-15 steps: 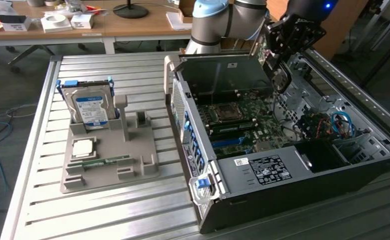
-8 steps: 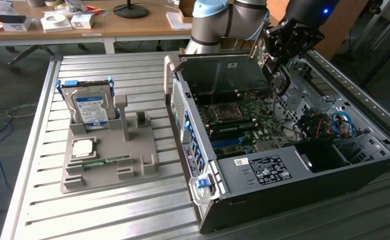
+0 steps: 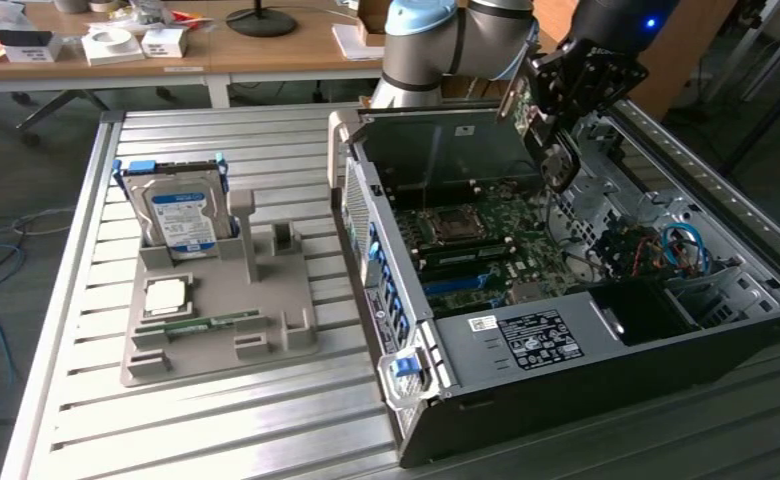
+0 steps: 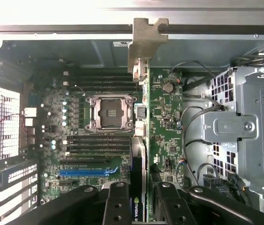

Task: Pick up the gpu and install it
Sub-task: 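Pick up the gpu and move the gpu toward the slot, then insert the gpu into the slot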

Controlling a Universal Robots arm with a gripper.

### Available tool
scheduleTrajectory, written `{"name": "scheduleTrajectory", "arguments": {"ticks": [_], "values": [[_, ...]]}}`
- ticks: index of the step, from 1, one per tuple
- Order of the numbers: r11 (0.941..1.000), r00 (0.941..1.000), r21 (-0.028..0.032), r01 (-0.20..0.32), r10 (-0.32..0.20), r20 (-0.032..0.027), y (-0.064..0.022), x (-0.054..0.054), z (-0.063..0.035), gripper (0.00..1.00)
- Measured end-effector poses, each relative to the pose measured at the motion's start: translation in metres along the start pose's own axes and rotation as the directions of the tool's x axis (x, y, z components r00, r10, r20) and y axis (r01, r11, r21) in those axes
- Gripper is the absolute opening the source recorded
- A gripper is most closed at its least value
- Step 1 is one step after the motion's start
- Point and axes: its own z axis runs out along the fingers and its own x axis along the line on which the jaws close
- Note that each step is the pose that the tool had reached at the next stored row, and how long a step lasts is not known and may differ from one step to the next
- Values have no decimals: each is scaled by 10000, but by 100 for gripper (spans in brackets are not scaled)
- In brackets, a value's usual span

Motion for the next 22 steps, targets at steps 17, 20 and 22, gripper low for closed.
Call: {"name": "scheduleTrajectory", "arguments": {"ticks": [17, 20, 22], "values": [[10000, 10000, -73, 0, 0, -3, -2, 0, 13, 26], [10000, 10000, -75, 0, -1, -3, -2, 0, 14, 26], [10000, 10000, -75, 1, -1, -3, -2, 0, 14, 26]]}}
